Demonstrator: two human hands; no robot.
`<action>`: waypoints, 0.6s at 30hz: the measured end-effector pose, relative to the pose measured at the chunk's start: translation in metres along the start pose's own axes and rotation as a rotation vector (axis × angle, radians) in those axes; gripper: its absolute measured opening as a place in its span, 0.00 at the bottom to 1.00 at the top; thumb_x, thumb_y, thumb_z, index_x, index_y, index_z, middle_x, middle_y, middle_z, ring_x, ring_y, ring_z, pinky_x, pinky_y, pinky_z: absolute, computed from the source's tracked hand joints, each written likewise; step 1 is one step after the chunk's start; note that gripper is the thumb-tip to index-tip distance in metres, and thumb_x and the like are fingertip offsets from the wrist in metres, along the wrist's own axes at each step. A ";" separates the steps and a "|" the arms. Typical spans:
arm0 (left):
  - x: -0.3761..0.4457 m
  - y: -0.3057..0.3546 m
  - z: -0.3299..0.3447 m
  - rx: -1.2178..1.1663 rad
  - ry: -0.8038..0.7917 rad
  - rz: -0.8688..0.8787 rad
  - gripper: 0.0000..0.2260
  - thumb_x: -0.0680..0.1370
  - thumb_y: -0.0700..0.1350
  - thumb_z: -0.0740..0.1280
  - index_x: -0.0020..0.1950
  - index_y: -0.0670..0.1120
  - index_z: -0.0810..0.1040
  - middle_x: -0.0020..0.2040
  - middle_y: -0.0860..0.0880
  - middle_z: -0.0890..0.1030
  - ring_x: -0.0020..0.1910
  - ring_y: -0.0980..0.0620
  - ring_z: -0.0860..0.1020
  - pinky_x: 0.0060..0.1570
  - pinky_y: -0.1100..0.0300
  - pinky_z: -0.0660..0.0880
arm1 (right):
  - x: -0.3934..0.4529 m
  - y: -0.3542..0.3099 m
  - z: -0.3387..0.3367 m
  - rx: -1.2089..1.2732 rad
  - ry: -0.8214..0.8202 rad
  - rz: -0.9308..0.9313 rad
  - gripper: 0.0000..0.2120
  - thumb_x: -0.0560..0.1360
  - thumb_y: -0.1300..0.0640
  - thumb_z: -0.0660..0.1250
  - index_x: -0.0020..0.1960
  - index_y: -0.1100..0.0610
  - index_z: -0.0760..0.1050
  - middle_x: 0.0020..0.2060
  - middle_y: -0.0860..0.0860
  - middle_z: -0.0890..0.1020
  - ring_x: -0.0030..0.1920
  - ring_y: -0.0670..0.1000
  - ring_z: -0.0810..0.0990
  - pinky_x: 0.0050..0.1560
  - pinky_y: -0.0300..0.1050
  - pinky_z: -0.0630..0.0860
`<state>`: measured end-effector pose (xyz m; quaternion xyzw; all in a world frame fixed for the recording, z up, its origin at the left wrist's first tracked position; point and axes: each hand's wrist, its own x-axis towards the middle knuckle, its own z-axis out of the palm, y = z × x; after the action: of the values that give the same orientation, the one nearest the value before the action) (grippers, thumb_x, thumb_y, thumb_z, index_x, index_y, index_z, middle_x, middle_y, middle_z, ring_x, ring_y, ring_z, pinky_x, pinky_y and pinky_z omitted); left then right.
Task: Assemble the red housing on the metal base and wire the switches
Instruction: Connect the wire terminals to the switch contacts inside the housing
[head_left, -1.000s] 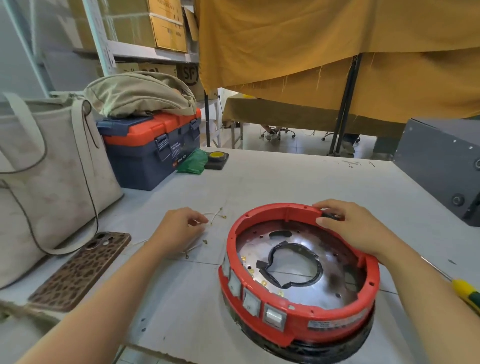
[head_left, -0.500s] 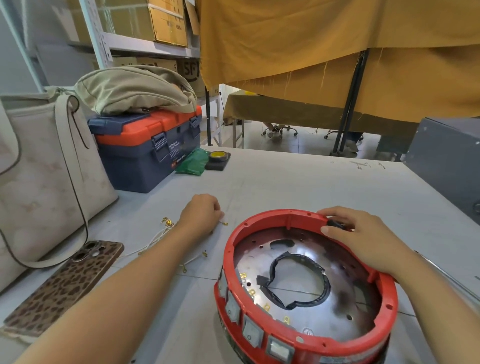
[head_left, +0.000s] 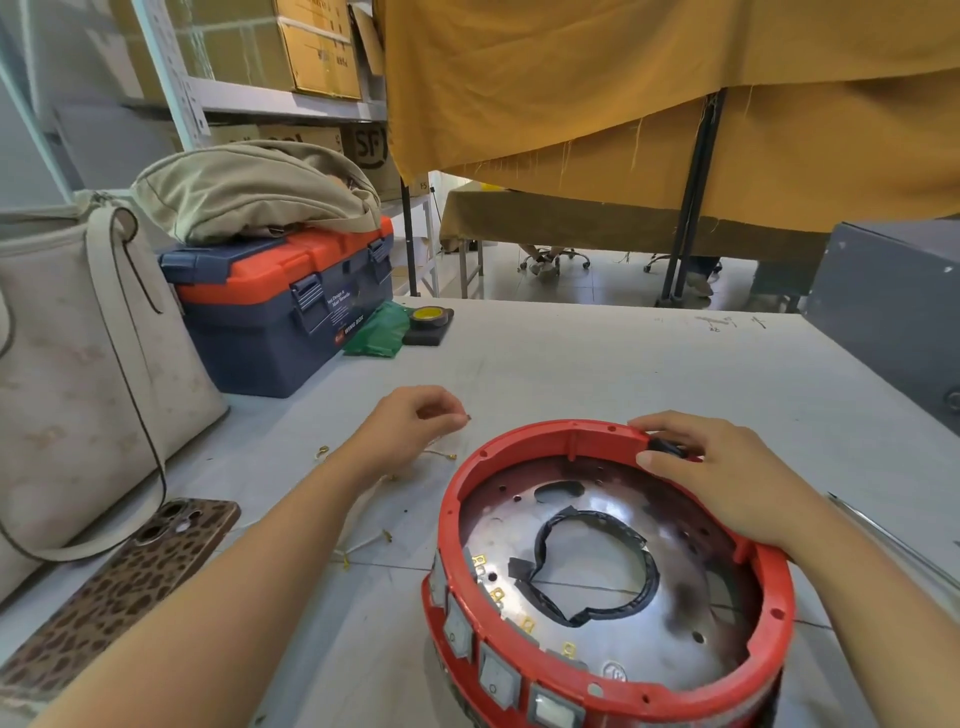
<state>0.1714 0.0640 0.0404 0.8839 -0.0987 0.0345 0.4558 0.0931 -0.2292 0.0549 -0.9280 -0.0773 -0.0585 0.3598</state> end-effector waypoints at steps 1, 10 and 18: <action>-0.005 0.005 -0.002 -0.092 -0.023 0.010 0.03 0.75 0.40 0.69 0.42 0.46 0.81 0.35 0.51 0.80 0.34 0.59 0.76 0.37 0.70 0.71 | 0.000 0.000 0.000 0.004 0.000 0.006 0.12 0.75 0.53 0.67 0.57 0.42 0.76 0.50 0.40 0.79 0.52 0.44 0.76 0.51 0.36 0.65; -0.035 0.035 -0.009 -0.464 -0.185 0.032 0.08 0.73 0.38 0.69 0.43 0.49 0.86 0.37 0.47 0.83 0.36 0.55 0.79 0.44 0.66 0.77 | -0.001 0.000 0.001 0.008 0.004 0.023 0.13 0.76 0.52 0.66 0.59 0.42 0.76 0.49 0.41 0.78 0.51 0.45 0.74 0.51 0.36 0.64; -0.044 0.064 0.003 -0.271 -0.278 0.095 0.07 0.74 0.38 0.69 0.43 0.48 0.85 0.37 0.49 0.84 0.36 0.58 0.79 0.42 0.69 0.75 | -0.003 -0.001 0.003 0.025 0.019 0.062 0.13 0.77 0.52 0.65 0.61 0.45 0.75 0.55 0.46 0.80 0.51 0.47 0.74 0.51 0.38 0.64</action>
<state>0.1152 0.0322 0.0833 0.8051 -0.2061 -0.0797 0.5505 0.0903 -0.2267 0.0531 -0.9248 -0.0456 -0.0551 0.3736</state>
